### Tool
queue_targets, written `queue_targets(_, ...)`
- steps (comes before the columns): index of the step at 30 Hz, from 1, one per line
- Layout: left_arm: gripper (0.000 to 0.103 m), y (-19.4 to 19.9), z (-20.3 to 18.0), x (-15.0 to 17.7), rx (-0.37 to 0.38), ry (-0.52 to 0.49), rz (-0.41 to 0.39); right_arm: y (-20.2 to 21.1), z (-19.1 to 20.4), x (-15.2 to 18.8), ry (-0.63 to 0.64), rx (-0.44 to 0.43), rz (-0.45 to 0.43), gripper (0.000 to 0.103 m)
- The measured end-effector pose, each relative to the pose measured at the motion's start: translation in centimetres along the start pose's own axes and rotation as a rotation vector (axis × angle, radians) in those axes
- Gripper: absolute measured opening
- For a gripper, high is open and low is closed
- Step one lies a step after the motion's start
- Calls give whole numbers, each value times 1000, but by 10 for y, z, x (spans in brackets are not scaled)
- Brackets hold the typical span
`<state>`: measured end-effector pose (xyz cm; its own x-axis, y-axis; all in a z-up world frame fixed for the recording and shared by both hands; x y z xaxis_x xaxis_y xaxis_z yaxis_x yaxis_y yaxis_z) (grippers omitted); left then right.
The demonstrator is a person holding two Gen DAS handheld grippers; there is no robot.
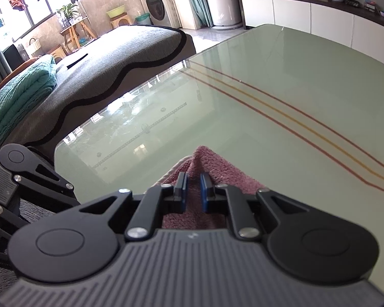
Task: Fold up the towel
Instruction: 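Press the folded towel with the right tool while the left tool grasps its hemmed edge, then open the left tool and release the towel's hemmed edge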
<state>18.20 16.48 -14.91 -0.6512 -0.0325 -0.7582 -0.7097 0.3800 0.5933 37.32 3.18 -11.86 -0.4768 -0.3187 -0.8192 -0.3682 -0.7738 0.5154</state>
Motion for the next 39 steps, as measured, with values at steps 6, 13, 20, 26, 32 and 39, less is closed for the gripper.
queue_targets(6, 8, 21, 2, -3, -10, -5, -10, 2, 10, -1, 8, -56, -13, 11)
queue_targets(13, 9, 12, 6, 6, -62, 18, 40, -10, 14, 8, 9, -47, 3, 11)
queue_targets(20, 15, 12, -1, -4, -90, -50, 53, 11, 16, -1, 30, -23, -88, 12)
queue_targets(26, 21, 26, 2, -26, -133, -98, -11, 76, -22, -11, -58, 95, -192, 13)
queue_targets(32, 39, 14, -30, -47, -50, -166, -73, 106, -39, 15, -95, 192, -151, 13)
queue_targets(39, 39, -27, -38, -27, -65, -241, 14, 86, -42, 32, -99, 240, -98, 13)
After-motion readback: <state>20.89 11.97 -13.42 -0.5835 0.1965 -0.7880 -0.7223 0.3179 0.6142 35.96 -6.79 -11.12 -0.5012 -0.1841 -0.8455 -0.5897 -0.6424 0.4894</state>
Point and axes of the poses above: each gripper's, at about its wrist camera, not at the fingertips, and y roughly against the way its jaws point, z to its left, x to its underside, the point moved 7 cm from there along -y, roughly the way its jaws point, and after that the axes turned 14 degrees about -z, right-handed, at the moved point
